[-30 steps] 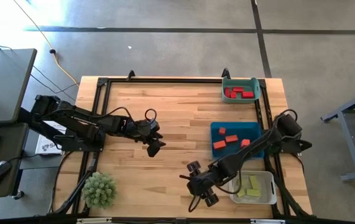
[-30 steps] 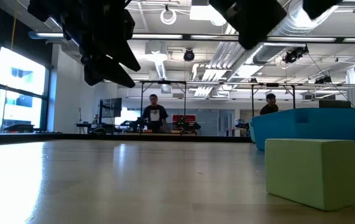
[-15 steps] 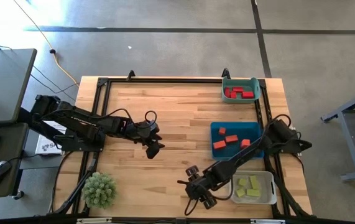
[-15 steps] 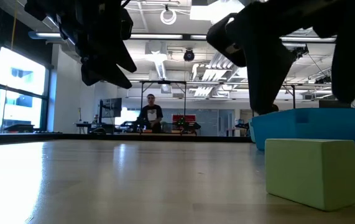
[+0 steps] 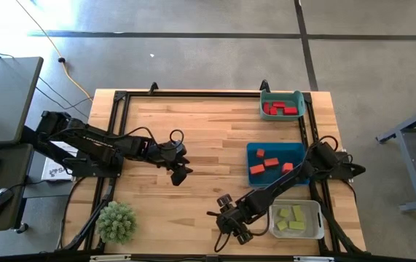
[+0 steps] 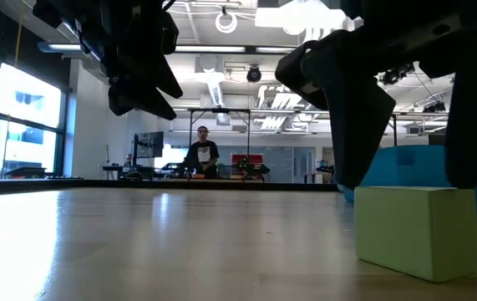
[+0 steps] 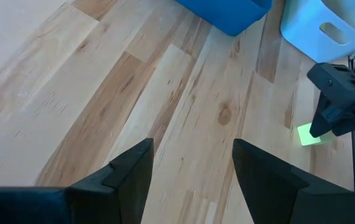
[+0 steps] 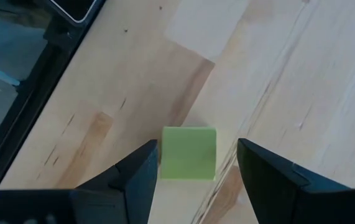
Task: Sort & place blocks by color
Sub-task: Put the green wooden block into the white bin
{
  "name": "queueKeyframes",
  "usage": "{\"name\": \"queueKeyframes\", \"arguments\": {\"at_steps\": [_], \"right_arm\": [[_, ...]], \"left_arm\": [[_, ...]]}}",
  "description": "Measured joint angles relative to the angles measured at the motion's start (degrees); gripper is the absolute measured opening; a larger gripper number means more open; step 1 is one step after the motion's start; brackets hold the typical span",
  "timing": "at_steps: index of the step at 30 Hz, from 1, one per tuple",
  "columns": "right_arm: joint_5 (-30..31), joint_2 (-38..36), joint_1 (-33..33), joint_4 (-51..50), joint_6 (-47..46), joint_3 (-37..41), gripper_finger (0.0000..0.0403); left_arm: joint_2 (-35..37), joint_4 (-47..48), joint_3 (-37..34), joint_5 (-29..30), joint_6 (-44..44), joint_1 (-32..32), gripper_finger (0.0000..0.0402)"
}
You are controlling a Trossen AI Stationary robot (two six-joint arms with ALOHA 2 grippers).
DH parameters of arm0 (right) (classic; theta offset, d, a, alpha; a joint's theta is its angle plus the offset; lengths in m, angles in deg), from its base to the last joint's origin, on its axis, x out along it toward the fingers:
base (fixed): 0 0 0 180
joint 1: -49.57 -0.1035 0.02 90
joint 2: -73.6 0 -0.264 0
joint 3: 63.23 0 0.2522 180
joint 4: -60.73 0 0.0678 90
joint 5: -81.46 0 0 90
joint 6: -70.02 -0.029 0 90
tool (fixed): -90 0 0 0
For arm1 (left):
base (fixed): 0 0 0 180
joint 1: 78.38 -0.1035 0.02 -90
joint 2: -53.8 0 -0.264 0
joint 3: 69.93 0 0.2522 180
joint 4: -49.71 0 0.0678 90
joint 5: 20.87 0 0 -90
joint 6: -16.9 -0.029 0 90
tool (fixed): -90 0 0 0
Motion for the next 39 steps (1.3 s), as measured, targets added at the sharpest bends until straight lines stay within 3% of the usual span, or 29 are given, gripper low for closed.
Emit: {"name": "queueKeyframes", "arguments": {"at_steps": [13,16,20,26,39], "right_arm": [[0.9,2.2,0.0,0.8,0.2,0.0,0.0199],[1.3,2.2,0.0,0.7,0.2,0.0,0.0172],[0.4,2.1,0.0,0.7,-0.8,0.0,0.0107],[0.3,1.2,0.0,-1.3,-6.4,0.0,0.0103],[11.1,-7.7,-2.4,-18.6,-20.5,0.0,0.0103]], "left_arm": [[0.0,1.2,0.0,0.0,0.0,0.0,0.0209],[0.0,1.3,0.0,0.0,0.0,0.0,0.0209],[0.0,1.3,0.0,0.0,0.0,0.0,0.0209],[0.0,1.6,0.0,0.0,0.0,0.0,0.0209],[0.0,1.7,0.0,0.0,0.3,0.0,0.0209]]}}
